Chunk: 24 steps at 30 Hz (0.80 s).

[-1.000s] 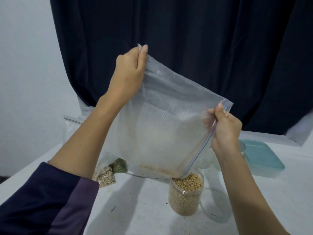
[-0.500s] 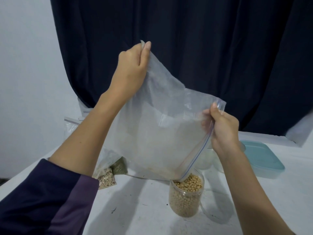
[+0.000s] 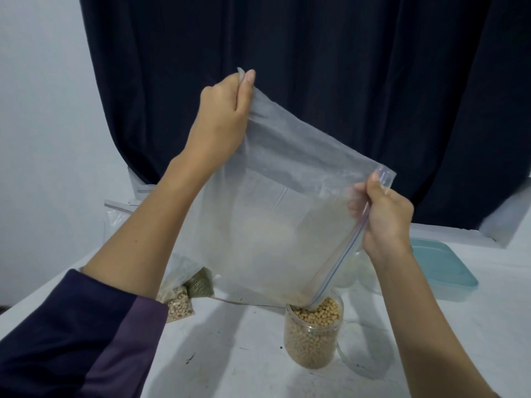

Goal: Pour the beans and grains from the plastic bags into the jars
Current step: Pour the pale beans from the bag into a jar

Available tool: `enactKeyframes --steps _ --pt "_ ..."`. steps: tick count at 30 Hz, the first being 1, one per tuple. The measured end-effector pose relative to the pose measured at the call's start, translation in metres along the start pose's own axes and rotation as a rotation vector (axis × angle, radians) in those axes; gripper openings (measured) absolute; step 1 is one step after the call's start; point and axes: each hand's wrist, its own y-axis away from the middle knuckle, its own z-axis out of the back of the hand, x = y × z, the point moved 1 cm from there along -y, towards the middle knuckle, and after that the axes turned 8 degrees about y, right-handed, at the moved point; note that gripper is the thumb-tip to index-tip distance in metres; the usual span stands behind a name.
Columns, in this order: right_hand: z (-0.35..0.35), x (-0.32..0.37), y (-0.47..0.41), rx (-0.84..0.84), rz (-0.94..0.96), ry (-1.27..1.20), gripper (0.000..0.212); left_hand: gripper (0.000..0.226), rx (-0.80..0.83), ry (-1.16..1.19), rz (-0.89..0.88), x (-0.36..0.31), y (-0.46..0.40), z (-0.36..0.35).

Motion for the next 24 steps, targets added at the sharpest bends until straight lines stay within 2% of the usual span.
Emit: enactKeyframes --steps 24 --pt "0.0012 -0.0016 -0.0055 0.014 0.01 0.025 0.034 0.047 0.008 -0.003 -0.016 -0.0077 -0.0048 -0.0068"
